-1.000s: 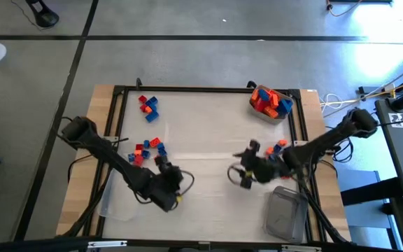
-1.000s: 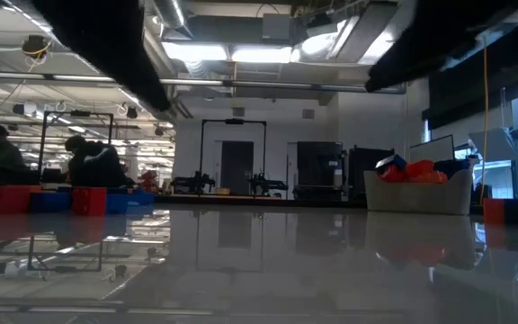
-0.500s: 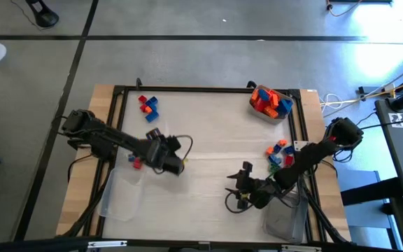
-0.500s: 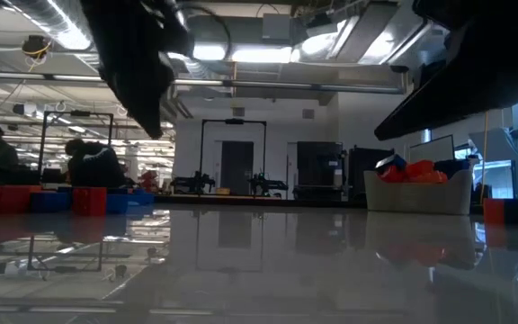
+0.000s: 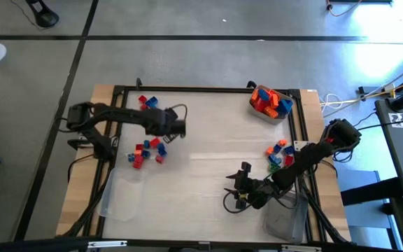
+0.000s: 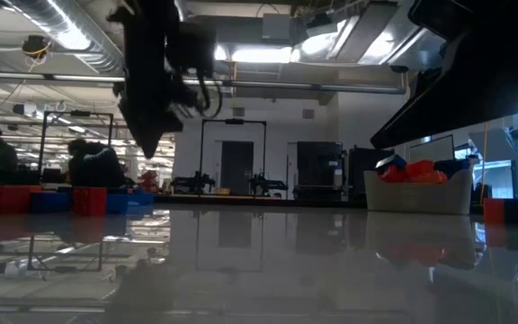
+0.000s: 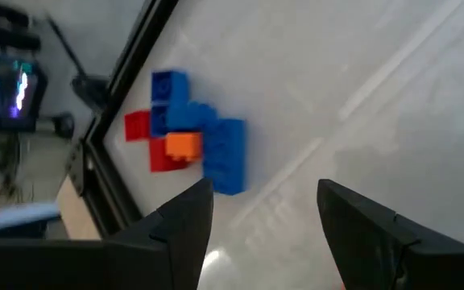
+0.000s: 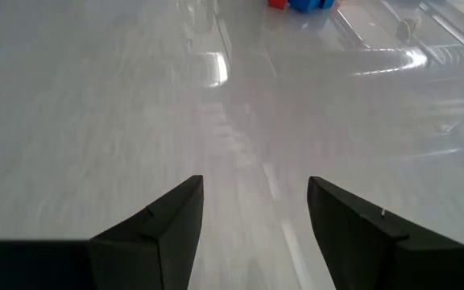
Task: Sort blocks by size
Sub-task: Put the blue game piece into the gray bin
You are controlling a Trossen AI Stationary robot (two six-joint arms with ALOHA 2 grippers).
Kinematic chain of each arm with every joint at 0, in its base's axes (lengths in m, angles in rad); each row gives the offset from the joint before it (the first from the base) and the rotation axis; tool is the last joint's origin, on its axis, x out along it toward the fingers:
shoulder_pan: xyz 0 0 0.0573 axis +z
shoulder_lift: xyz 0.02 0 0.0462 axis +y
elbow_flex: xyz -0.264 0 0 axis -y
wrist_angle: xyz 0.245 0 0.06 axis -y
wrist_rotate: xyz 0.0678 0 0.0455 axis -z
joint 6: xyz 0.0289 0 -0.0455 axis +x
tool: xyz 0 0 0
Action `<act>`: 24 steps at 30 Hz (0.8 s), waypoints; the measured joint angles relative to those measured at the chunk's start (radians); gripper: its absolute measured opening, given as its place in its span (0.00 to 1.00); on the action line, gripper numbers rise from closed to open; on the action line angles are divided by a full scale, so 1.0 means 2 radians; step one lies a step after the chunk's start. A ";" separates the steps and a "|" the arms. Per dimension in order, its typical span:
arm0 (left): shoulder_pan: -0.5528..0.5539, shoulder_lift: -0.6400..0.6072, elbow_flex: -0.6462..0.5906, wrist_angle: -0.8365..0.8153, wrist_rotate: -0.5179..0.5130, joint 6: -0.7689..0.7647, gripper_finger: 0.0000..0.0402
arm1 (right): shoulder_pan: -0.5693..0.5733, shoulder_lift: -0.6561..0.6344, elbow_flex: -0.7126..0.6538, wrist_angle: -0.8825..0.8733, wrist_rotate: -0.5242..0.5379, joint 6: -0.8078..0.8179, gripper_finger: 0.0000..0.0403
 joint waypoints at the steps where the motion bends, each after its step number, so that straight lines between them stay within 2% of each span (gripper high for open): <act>1: 0.015 0.000 -0.006 0.004 0.003 0.007 0.52 | 0.000 0.000 0.000 -0.001 0.000 0.000 0.55; 6: 0.084 0.000 -0.043 0.055 0.039 0.054 0.52 | 0.000 0.000 0.000 -0.001 0.000 0.000 0.55; 13: 0.147 0.001 -0.063 0.103 0.073 0.106 0.52 | 0.000 0.000 0.000 -0.001 0.002 0.000 0.55; 19: 0.182 0.001 -0.088 0.154 0.128 0.138 0.52 | 0.000 0.000 0.000 -0.001 0.005 0.000 0.55; 24: 0.191 0.001 -0.108 0.161 0.131 0.143 0.52 | 0.000 0.000 0.000 -0.001 0.005 0.002 0.55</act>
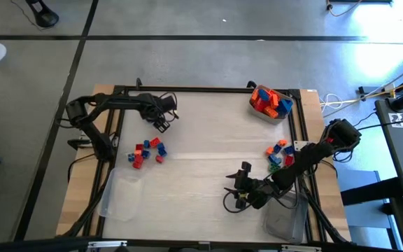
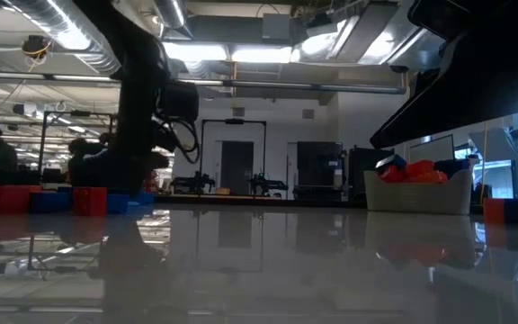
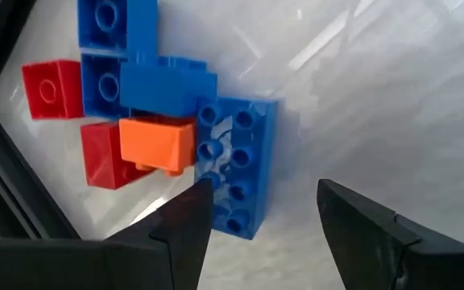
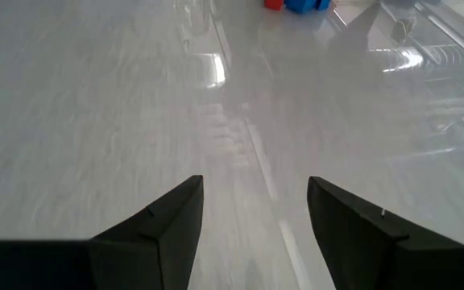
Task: Sort blocks by size
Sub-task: Put the blue game piece into the gray bin
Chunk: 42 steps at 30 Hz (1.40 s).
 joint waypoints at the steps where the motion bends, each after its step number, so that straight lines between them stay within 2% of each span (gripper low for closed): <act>1: 0.002 0.000 -0.004 0.002 0.000 0.002 0.52 | 0.000 0.000 0.000 0.000 0.000 0.000 0.55; 7: 0.011 -0.002 -0.036 0.055 -0.009 0.014 0.52 | 0.000 0.005 0.000 0.002 0.003 0.001 0.55; 13: 0.010 -0.003 -0.044 0.067 0.032 0.030 0.52 | 0.000 0.010 0.000 0.004 0.008 0.001 0.55; 19: -0.015 -0.002 -0.044 0.087 0.041 0.035 0.52 | 0.000 0.012 0.000 0.002 0.009 0.001 0.55; 27: -0.080 -0.001 -0.029 0.094 0.056 0.026 0.52 | 0.000 0.012 0.000 0.002 0.009 0.001 0.55; 31: -0.123 0.000 -0.015 0.108 0.085 0.025 0.52 | 0.000 0.012 0.000 0.002 0.009 0.001 0.55; 38: -0.211 0.001 -0.011 0.193 0.137 0.009 0.52 | 0.000 0.012 0.000 0.002 0.009 0.001 0.55; 42: -0.262 0.003 -0.011 0.238 0.142 -0.008 0.52 | 0.000 0.012 0.000 0.002 0.009 0.001 0.55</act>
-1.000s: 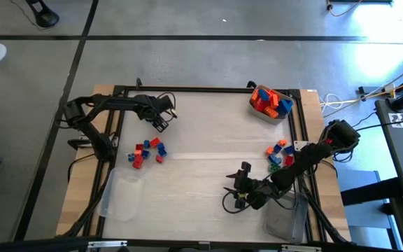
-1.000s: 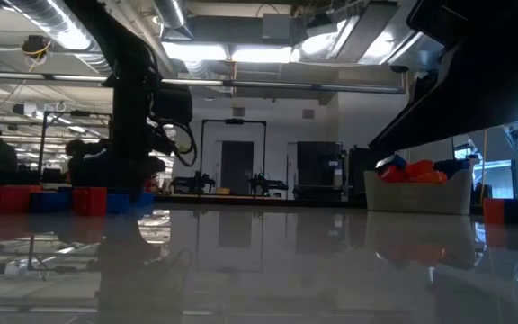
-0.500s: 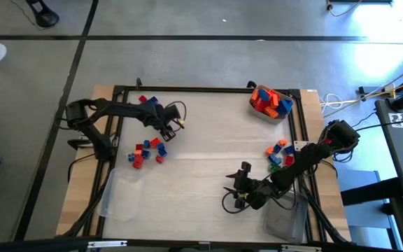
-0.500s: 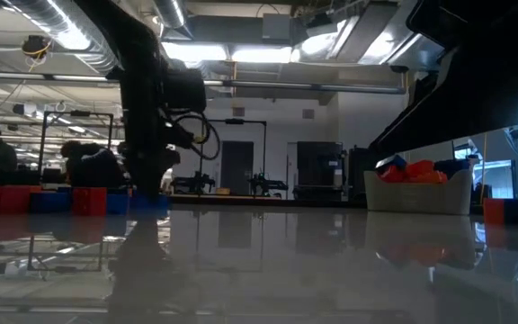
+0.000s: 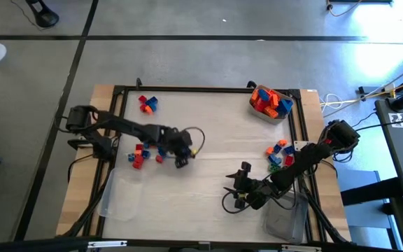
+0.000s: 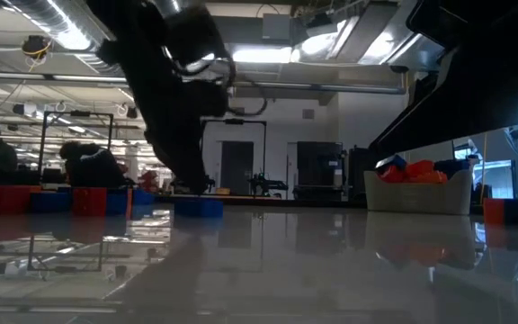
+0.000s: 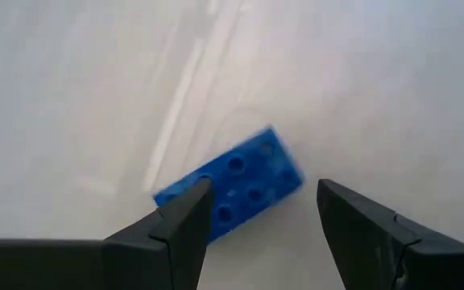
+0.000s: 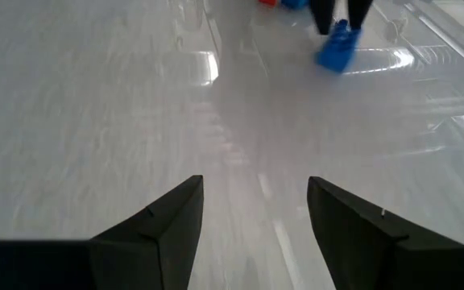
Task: Sort blocks by size
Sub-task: Put the blue game piece into the gray bin
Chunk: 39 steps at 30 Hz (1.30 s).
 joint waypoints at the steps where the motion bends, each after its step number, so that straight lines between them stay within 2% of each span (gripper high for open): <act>1: -0.011 0.002 0.000 0.011 -0.001 -0.005 0.52 | 0.000 0.000 0.000 0.000 0.000 0.000 0.55; 8: -0.074 -0.003 0.026 0.000 -0.028 0.024 0.52 | 0.000 0.000 0.000 0.002 0.000 0.000 0.55; 13: -0.078 -0.005 0.055 -0.026 -0.063 0.055 0.52 | 0.000 0.000 0.000 0.002 0.000 0.000 0.55; 15: -0.072 -0.005 0.056 -0.027 -0.066 0.087 0.52 | 0.000 0.000 0.000 0.002 0.000 0.000 0.55; 19: -0.057 -0.001 0.054 -0.043 -0.067 0.206 0.52 | 0.000 0.000 0.000 0.002 0.000 0.000 0.55; 23: -0.041 -0.001 0.044 -0.044 -0.055 0.286 0.52 | 0.000 0.000 0.000 0.002 0.000 0.000 0.55; 27: -0.022 -0.001 0.035 -0.041 -0.020 0.294 0.52 | 0.000 0.000 0.000 0.001 0.000 0.000 0.55; 33: 0.002 0.003 0.026 -0.030 -0.003 0.310 0.52 | 0.000 0.000 0.000 0.002 0.000 0.000 0.55; 39: 0.015 0.020 0.026 -0.013 0.040 0.323 0.52 | 0.000 0.000 0.000 0.002 0.000 0.000 0.55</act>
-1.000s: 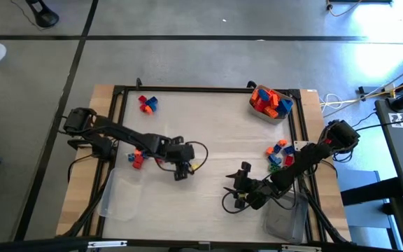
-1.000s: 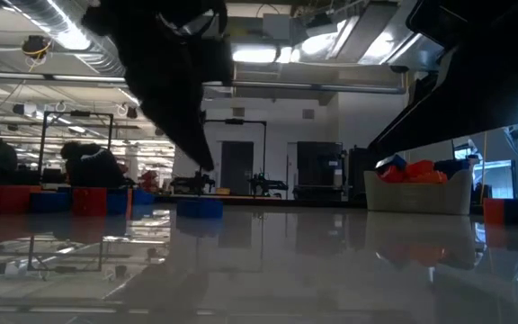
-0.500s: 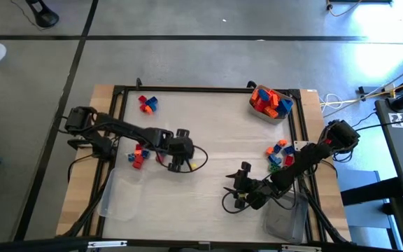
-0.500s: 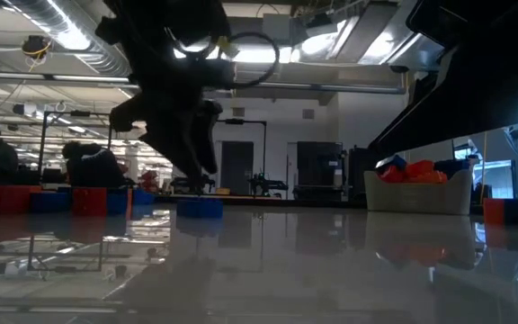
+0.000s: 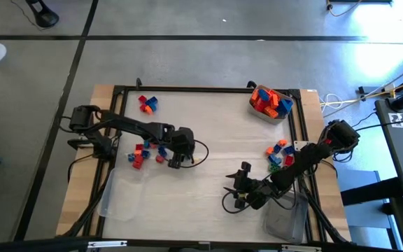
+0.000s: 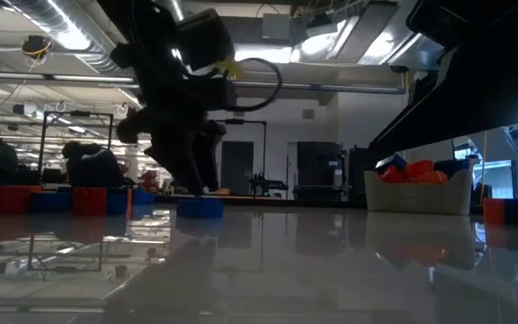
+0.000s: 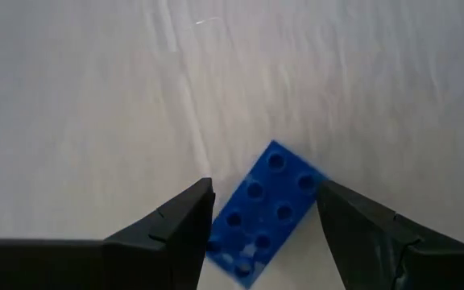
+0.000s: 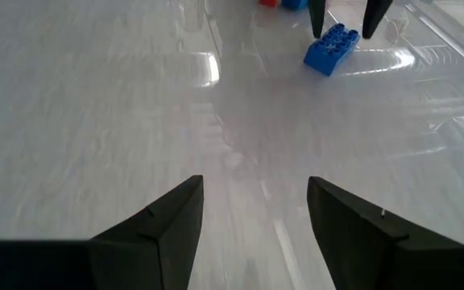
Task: Sort blocks by size
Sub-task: Put the blue game piece into the gray bin
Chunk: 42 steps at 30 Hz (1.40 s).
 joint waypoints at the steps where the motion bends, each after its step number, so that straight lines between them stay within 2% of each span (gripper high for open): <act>1: 0.002 0.003 0.000 0.003 0.005 0.000 0.52 | 0.000 0.000 0.000 0.000 0.000 0.000 0.55; 9: 0.004 0.032 0.001 0.007 0.004 0.010 0.52 | 0.000 0.000 0.000 -0.001 0.000 0.000 0.55; 18: 0.004 0.036 0.000 -0.001 0.006 -0.022 0.52 | 0.000 0.000 0.000 -0.001 0.000 0.000 0.55; 21: 0.004 0.036 0.000 -0.003 0.006 -0.046 0.48 | 0.000 0.000 0.000 -0.001 0.000 0.000 0.55; 27: -0.002 0.036 0.000 -0.001 0.013 -0.102 0.33 | 0.000 0.000 0.000 -0.002 0.000 0.000 0.55; 30: -0.013 0.033 0.000 0.007 0.015 -0.133 0.31 | 0.000 0.000 0.000 -0.001 0.000 0.000 0.55; 38: -0.066 -0.008 0.001 0.107 0.014 -0.182 0.35 | 0.000 0.000 0.000 0.015 -0.004 0.013 0.55; 42: -0.102 -0.034 0.001 0.204 0.013 -0.183 0.32 | 0.000 0.000 0.000 0.017 0.000 0.012 0.55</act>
